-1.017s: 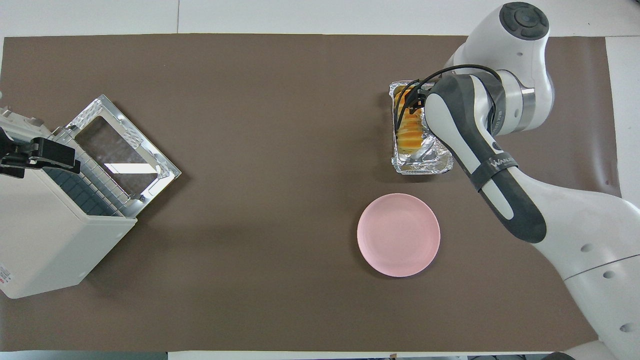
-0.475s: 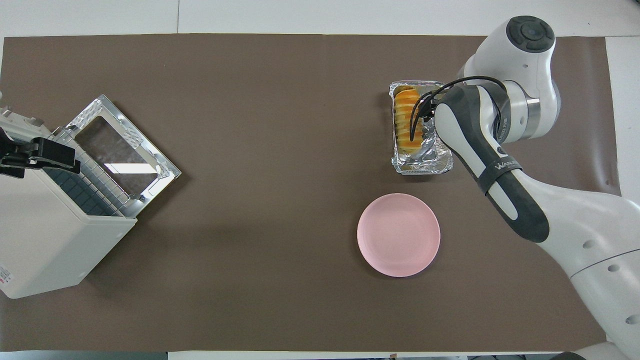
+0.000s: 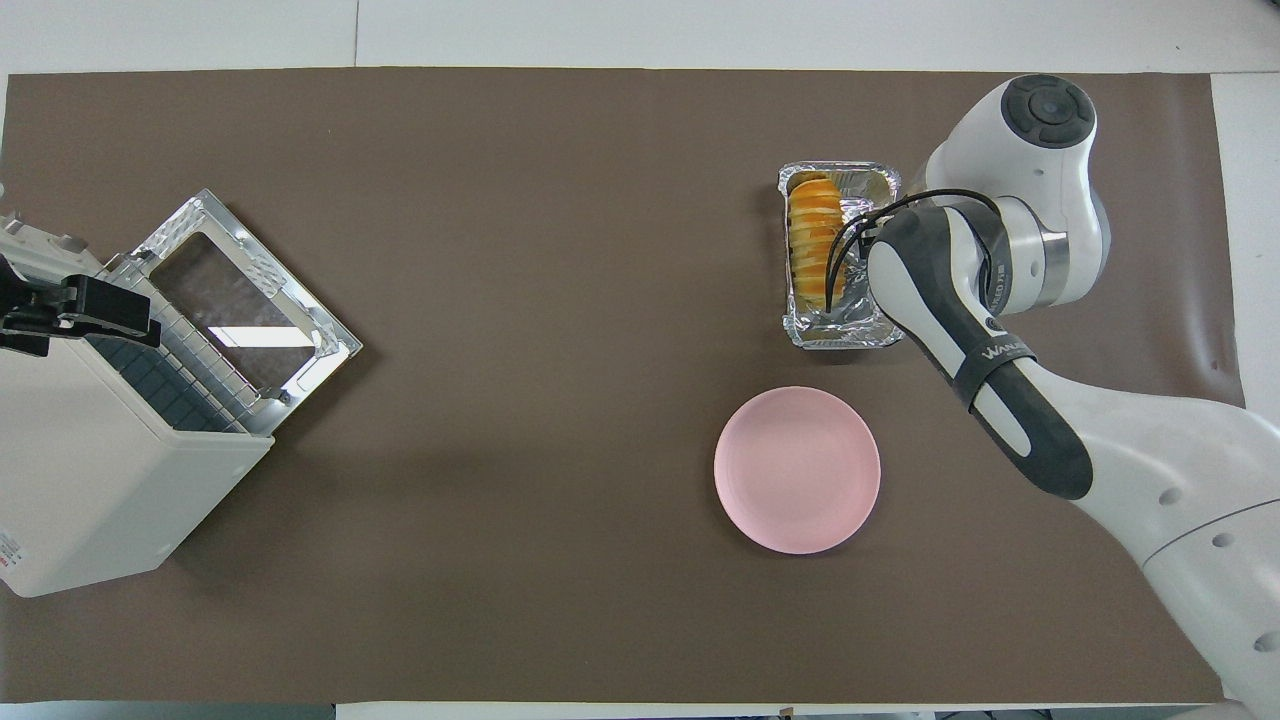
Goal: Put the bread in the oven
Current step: 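Lower the bread into the foil tray and open the right gripper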
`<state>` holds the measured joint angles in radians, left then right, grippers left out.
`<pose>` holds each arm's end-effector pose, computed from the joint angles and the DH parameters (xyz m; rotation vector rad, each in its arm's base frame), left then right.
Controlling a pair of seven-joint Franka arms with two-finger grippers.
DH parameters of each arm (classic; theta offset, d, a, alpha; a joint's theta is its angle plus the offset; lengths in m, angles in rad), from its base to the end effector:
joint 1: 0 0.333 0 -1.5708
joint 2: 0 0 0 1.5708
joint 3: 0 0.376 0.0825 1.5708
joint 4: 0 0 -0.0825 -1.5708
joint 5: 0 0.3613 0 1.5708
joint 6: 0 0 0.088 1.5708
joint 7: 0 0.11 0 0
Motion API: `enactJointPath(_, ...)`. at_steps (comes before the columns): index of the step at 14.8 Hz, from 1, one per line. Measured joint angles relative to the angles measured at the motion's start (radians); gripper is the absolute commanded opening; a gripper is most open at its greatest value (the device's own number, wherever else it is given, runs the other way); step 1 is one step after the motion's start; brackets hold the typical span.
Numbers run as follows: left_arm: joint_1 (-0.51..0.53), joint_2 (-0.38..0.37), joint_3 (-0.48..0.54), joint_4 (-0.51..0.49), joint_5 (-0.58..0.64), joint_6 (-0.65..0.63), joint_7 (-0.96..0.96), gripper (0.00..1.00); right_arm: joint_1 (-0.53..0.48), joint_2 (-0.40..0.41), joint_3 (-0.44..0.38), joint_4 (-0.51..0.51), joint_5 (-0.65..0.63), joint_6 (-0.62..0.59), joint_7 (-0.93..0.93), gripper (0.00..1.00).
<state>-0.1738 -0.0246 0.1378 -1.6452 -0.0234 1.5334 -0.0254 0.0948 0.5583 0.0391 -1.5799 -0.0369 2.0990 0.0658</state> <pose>0.5160 -0.0202 0.6580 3.1144 -0.0166 -0.1375 0.6964 0.0869 0.3705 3.1240 0.1278 -0.0585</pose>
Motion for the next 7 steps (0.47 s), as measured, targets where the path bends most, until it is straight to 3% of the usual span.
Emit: enactJointPath(7, 0.0, 0.0, 0.0, 0.0, 0.0, 0.0, 0.0, 1.0, 0.005, -0.013, 0.008, 0.005, 0.001, -0.006, 0.023, 0.0)
